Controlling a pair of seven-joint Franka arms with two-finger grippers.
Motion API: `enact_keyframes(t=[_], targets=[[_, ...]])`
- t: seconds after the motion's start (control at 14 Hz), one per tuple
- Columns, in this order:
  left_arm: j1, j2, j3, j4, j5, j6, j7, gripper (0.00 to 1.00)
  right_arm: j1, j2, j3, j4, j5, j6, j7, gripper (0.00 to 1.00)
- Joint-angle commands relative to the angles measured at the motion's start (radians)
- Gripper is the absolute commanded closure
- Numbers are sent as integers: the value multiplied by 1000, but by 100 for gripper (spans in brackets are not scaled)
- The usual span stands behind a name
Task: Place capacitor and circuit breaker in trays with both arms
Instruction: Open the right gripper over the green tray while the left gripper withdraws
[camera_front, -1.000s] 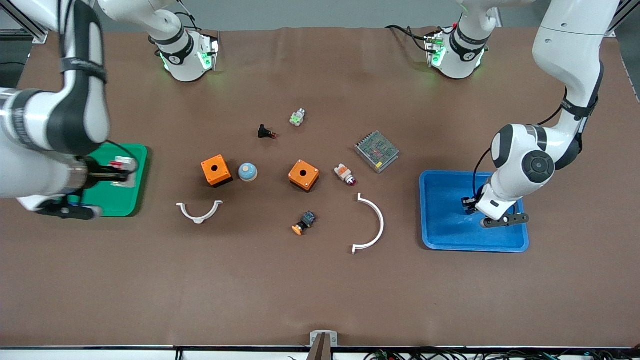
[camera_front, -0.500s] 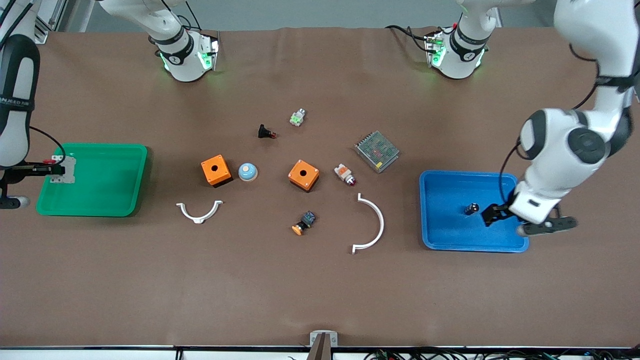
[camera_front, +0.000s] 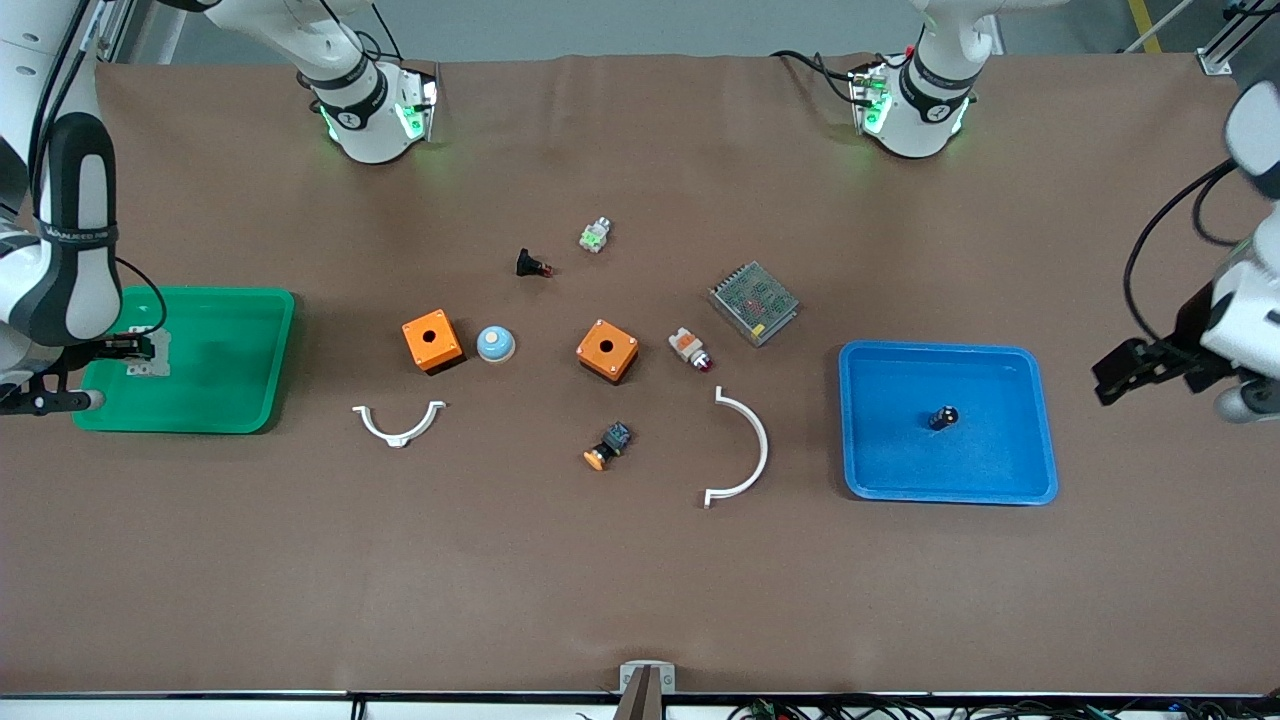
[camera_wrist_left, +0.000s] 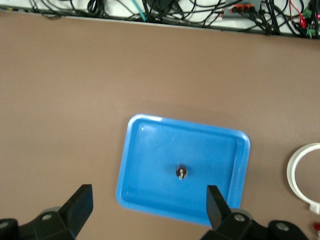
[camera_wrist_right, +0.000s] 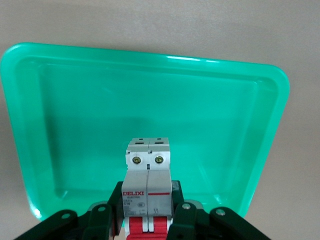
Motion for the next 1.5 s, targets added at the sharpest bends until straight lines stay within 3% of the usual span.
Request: enact_keyframes(t=[0.0, 0.29, 0.64, 0.71, 0.79, 0.86, 1.0, 1.29, 1.43], targets=[[1, -52, -15, 36, 3, -128, 19, 0, -10, -14, 3, -56, 69, 60, -20, 76], [21, -129, -3, 3, -109, -226, 126, 0, -11, 9, 5, -127, 151, 162, -47, 76], [9, -181, -11, -37, -115, -262, 124, 0, -11, 46, 5, -139, 226, 182, -90, 75], [2, -173, -5, -34, -117, -265, 131, 0, -11, 47, 5, -139, 230, 182, -93, 68], [1, -169, -6, -34, -115, -263, 130, 0, -10, 47, 5, -138, 231, 180, -93, 38], [0, -167, -11, -34, -106, -263, 130, 0, -7, 46, 5, -136, 231, 173, -92, 0], [-2, -170, -15, -36, -104, -266, 128, 0, 2, 28, 2, -124, 229, 125, -92, 0], [-3, -169, -22, -36, -104, -273, 131, 0, 53, -84, -20, -6, 214, -134, 6, 0], [-2, -170, -25, -45, -104, -289, 131, 0, 136, -162, -41, 25, 136, -221, 154, 0]])
